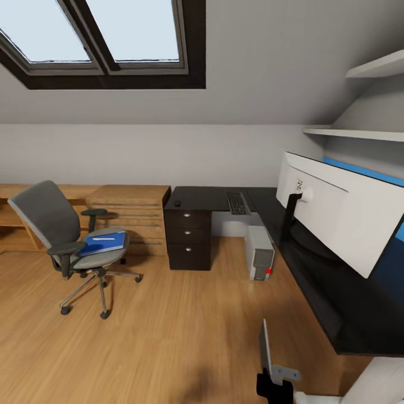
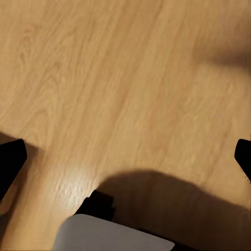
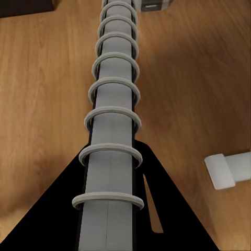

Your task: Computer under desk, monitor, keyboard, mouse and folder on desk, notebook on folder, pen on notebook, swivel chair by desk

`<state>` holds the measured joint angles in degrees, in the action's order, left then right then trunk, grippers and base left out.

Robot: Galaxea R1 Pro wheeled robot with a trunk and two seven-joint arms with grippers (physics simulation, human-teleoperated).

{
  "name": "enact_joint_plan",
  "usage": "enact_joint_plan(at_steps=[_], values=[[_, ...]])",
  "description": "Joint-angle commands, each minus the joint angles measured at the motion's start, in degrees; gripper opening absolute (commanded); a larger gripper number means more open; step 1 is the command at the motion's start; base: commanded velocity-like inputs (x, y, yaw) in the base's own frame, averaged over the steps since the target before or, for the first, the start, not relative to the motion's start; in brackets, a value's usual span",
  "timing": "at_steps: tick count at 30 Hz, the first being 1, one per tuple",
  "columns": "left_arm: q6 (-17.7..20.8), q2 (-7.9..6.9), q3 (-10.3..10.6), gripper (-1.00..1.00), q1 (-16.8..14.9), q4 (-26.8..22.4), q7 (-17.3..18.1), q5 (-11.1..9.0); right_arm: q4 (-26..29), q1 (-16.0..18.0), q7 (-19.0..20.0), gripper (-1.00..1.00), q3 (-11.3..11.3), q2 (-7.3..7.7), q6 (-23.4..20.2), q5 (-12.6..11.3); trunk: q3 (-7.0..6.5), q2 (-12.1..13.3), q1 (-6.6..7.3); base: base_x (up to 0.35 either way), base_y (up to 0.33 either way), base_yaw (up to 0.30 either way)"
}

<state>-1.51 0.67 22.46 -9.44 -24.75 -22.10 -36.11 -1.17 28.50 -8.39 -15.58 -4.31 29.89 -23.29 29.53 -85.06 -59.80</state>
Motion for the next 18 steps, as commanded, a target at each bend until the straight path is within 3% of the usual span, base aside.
enact_joint_plan(at_steps=[1,18], values=[[-0.2,-0.05,0.5,1.0,0.0,0.0,-0.4,-0.5,-0.1,0.1,-0.3,-1.0,-0.5,-0.02,0.2,-0.2,0.06,0.0,-0.03,0.322,0.061,0.019],[-0.2,-0.06,0.4,1.0,0.0,0.0,-0.4,-0.5,-0.1,0.1,-0.3,-1.0,-0.5,0.09,0.2,-0.2,0.06,0.0,-0.03,0.329,0.011,0.004]])
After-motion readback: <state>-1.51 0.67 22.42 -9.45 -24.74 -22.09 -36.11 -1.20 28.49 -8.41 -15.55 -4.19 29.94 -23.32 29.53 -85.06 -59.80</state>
